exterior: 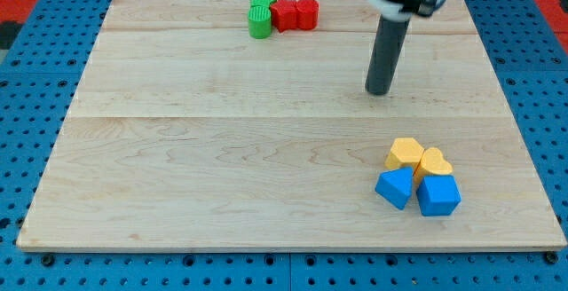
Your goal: Push the red star into the yellow hexagon
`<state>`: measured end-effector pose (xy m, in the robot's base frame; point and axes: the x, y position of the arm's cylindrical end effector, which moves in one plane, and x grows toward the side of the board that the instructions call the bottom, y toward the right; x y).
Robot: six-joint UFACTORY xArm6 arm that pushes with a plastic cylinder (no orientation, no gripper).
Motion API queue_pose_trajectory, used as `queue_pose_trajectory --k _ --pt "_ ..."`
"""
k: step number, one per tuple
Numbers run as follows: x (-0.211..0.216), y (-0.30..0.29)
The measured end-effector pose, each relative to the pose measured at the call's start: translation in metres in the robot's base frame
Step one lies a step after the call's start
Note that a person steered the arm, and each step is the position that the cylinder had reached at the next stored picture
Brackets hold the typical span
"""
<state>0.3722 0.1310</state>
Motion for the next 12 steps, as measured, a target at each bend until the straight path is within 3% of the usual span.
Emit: queue_pose_trajectory --k 1,3,4,5,7,8,10,12 --pt "-0.059 0.026" --pt "-0.155 0.01" --pt "-0.168 -0.092" --pt "-0.159 -0.163" --pt "-0.062 -0.133" --pt "-0.048 -0.087" --pt "0.049 -0.025" --pt "-0.002 -0.06"
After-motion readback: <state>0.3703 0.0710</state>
